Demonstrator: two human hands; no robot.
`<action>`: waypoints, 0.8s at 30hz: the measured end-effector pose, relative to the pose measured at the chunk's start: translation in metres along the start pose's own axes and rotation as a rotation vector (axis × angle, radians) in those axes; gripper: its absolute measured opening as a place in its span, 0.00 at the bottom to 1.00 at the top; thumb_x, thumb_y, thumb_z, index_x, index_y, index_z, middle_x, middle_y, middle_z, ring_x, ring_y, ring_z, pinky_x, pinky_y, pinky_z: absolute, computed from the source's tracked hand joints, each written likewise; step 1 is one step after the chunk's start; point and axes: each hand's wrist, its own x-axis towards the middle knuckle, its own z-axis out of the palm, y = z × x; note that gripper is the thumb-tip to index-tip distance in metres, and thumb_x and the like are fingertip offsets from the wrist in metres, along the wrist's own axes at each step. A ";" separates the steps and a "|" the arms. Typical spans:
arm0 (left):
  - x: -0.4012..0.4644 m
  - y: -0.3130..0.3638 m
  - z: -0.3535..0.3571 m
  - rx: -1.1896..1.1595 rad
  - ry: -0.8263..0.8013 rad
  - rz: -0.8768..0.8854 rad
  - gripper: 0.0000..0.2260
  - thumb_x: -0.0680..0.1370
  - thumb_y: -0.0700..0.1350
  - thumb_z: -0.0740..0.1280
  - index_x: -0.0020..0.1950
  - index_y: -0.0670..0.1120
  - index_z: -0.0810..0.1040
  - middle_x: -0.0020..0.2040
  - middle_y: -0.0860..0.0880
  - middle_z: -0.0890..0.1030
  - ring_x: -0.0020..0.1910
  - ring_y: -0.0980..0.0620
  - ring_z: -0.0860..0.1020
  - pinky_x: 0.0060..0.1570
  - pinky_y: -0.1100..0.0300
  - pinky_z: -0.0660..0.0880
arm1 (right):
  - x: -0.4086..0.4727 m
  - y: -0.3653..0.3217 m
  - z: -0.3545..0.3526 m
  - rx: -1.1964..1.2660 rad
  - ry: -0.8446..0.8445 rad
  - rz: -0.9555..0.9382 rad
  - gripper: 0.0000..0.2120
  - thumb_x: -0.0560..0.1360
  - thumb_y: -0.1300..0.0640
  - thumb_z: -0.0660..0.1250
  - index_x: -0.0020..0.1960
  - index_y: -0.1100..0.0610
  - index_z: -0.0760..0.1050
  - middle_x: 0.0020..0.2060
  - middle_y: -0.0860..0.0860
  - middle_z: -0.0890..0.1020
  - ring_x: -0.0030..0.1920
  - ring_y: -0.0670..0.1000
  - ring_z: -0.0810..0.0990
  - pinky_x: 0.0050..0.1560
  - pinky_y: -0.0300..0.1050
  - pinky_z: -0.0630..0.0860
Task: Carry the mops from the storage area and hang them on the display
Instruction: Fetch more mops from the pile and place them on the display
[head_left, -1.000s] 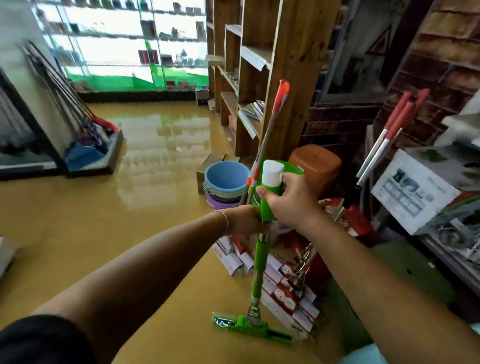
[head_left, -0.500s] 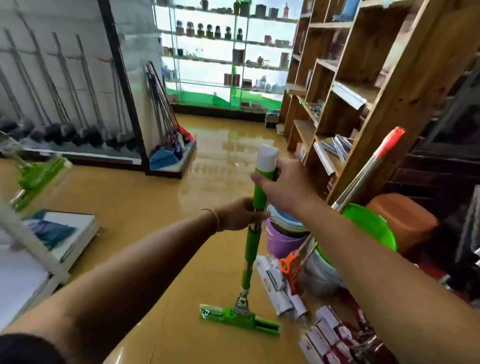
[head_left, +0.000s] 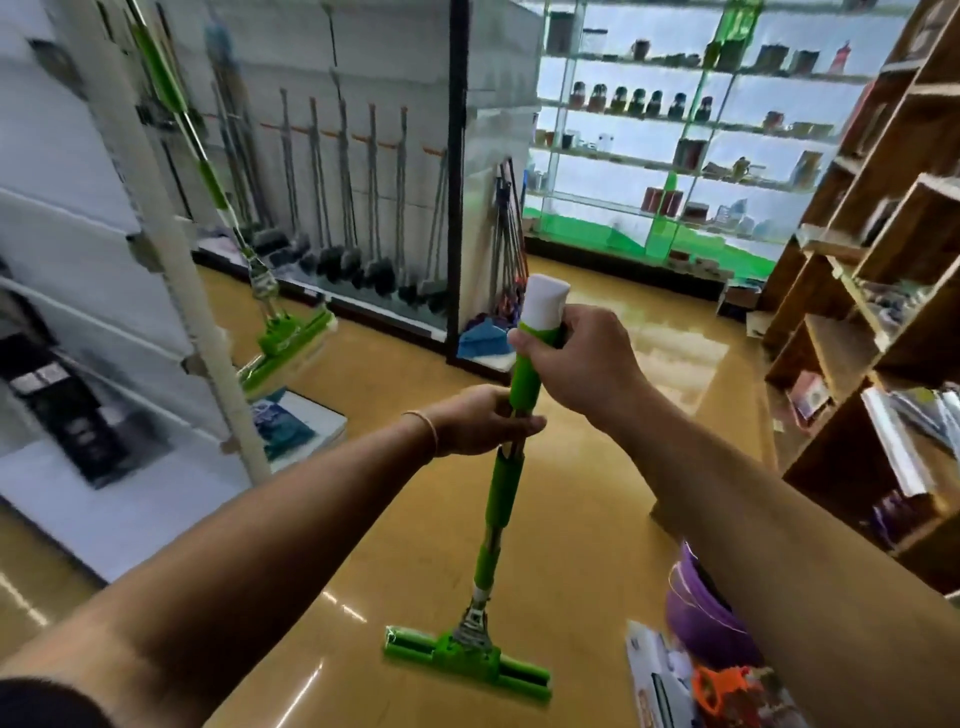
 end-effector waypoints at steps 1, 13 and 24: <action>0.009 -0.005 -0.010 -0.001 0.020 -0.024 0.13 0.77 0.56 0.67 0.52 0.47 0.79 0.49 0.47 0.82 0.51 0.48 0.80 0.55 0.49 0.77 | 0.015 0.004 0.009 0.005 -0.013 -0.011 0.13 0.73 0.48 0.75 0.48 0.58 0.81 0.39 0.52 0.82 0.42 0.54 0.81 0.41 0.48 0.78; 0.109 -0.016 -0.112 -0.018 0.193 -0.203 0.16 0.79 0.51 0.66 0.56 0.38 0.78 0.47 0.45 0.81 0.41 0.53 0.76 0.40 0.61 0.72 | 0.188 0.033 0.068 0.114 -0.205 -0.153 0.14 0.73 0.45 0.74 0.44 0.57 0.81 0.35 0.51 0.82 0.39 0.53 0.82 0.41 0.50 0.81; 0.179 -0.057 -0.186 -0.067 0.275 -0.226 0.18 0.77 0.54 0.67 0.56 0.39 0.78 0.53 0.40 0.82 0.46 0.48 0.76 0.46 0.54 0.75 | 0.281 0.033 0.121 0.208 -0.286 -0.205 0.11 0.72 0.49 0.76 0.47 0.55 0.80 0.38 0.49 0.82 0.41 0.50 0.83 0.44 0.51 0.82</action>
